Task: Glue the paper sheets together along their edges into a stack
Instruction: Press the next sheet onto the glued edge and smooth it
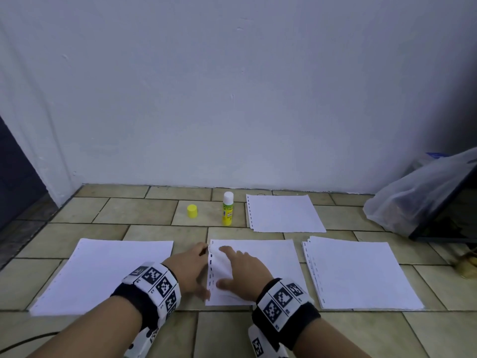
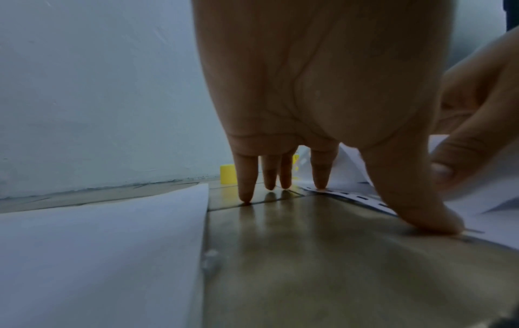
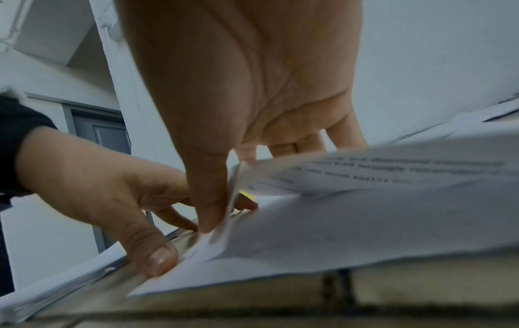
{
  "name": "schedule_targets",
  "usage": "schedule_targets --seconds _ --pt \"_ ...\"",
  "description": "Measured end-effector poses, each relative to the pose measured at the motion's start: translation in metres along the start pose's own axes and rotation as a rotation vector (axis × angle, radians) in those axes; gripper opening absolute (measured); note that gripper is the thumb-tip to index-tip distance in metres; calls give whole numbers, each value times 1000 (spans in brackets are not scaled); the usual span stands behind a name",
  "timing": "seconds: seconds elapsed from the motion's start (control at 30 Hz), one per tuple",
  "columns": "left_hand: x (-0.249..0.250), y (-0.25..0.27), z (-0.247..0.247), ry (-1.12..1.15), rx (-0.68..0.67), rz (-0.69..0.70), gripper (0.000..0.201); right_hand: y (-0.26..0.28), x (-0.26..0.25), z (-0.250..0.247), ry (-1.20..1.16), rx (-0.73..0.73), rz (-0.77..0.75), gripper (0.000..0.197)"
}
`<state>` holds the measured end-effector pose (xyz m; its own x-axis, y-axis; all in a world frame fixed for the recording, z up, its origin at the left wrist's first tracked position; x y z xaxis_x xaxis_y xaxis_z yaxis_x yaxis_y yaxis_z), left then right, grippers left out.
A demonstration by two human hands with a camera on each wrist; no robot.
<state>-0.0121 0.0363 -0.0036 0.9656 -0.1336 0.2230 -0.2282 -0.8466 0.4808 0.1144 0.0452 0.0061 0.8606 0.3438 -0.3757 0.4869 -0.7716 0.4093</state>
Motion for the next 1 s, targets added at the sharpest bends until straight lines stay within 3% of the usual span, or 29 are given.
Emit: schedule_targets --seconds 0.27,0.7,1.0 --pt "-1 5 1 -36 8 -34 84 -3 10 6 123 -68 74 76" --pt "-1 13 -1 118 34 -41 95 -9 10 6 133 -66 92 75" --pt "2 13 0 24 -25 -29 99 -11 11 4 159 -112 95 81"
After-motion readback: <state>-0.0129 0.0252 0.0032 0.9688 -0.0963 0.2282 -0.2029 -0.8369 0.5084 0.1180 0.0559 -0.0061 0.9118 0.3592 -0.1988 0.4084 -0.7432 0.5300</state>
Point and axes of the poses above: each hand's wrist, its own y-axis away from the middle knuckle, its own z-axis out of the palm, x = y × z, the point moved 6 cm from there along -y, towards the middle knuckle, and after that the axes turned 7 degrees about -x, right-handed, at the moved point
